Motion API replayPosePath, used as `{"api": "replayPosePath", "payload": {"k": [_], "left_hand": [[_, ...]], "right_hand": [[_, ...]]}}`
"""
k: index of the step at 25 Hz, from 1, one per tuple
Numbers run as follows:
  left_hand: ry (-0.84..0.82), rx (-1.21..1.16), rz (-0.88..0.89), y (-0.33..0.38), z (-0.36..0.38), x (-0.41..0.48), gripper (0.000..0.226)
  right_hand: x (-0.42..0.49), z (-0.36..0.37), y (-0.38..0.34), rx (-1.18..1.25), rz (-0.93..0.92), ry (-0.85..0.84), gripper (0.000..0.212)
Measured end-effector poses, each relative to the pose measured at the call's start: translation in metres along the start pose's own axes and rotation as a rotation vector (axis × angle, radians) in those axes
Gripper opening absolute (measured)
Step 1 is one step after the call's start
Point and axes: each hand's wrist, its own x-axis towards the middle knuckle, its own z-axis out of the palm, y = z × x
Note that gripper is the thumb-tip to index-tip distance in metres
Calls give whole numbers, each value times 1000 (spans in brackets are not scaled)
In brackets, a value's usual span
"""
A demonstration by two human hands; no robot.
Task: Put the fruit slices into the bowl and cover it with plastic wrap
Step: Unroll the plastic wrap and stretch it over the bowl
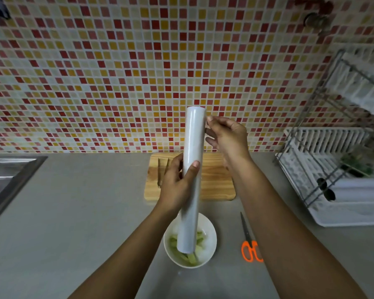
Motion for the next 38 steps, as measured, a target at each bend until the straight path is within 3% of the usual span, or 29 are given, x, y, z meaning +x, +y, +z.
{"api": "replayPosePath", "payload": {"k": [4,7,10,16,19,23,26,28,32,36,38], "left_hand": [[19,-69,23,4,-4,5,38],[7,-19,57,13,-9,7,36],[6,14,78,20,-12,9,31],[-33,7,125,27,-8,15,39],[-41,-22,125,32,-8,21,46],[-42,-14,157,36,-10,22,47],[-14,2,162,37,-10,21,49],[-5,5,163,39,-9,20,50],[52,-23,128,44,-7,20,52],[44,-11,116,49,-8,20,22],[53,-20,111,51,-8,20,14]], "right_hand": [[4,-2,-12,109,-33,17,6],[-2,-6,-10,162,-48,-130,19],[-8,-10,-1,38,-96,-216,42],[-10,-15,2,-179,-319,7,39],[-22,-17,8,-248,-222,-145,48],[-24,-22,11,-377,-242,-220,8],[-22,-25,9,-512,-345,-125,11],[-26,-27,12,-479,-338,-87,13],[-38,-30,24,-456,-248,-228,9],[-35,-37,26,-569,-354,-123,10],[-38,-40,30,-543,-292,-159,18]]}}
